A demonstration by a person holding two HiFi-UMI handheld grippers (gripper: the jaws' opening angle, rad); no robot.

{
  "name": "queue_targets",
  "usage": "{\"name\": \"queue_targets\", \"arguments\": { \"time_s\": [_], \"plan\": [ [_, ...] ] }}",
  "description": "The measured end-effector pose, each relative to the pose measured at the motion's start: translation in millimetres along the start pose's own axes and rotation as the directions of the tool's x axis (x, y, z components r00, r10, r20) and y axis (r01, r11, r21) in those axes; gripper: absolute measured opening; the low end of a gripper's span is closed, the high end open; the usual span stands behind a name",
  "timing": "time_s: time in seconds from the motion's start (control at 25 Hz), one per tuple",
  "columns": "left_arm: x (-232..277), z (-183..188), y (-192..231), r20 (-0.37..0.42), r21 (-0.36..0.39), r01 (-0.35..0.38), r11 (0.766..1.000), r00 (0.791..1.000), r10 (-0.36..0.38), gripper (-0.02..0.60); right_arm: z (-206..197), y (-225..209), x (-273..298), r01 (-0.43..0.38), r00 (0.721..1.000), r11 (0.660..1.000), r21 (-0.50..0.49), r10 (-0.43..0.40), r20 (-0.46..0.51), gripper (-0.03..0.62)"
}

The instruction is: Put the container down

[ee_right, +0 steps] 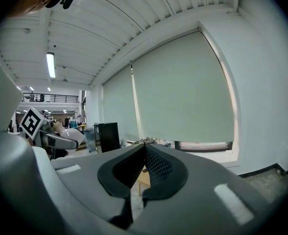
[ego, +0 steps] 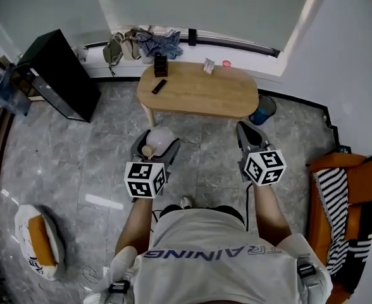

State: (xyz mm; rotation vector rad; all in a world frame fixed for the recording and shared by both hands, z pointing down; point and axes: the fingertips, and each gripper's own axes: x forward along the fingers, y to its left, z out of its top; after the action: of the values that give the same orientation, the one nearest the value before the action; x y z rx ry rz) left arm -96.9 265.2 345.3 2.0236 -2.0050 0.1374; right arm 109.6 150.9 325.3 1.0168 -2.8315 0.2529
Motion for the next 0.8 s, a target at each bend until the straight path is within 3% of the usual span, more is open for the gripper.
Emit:
{"name": "queue_targets", "arguments": {
  "time_s": [0.28,0.8],
  "plan": [
    [29,4,44,-0.012,-0.004,0.03,1.0,0.999,-0.03,0.4,-3,17,48,0.003,1.0,1.0,-0.02,-0.004,-0.02,0.015],
    [111,13,85,-0.048,-0.006,0.01,1.0,0.999,-0.01,0.4,0,-26,140,-0.02,0.999,1.0,0.014,0.02,-0.025,0.015]
  ]
}}
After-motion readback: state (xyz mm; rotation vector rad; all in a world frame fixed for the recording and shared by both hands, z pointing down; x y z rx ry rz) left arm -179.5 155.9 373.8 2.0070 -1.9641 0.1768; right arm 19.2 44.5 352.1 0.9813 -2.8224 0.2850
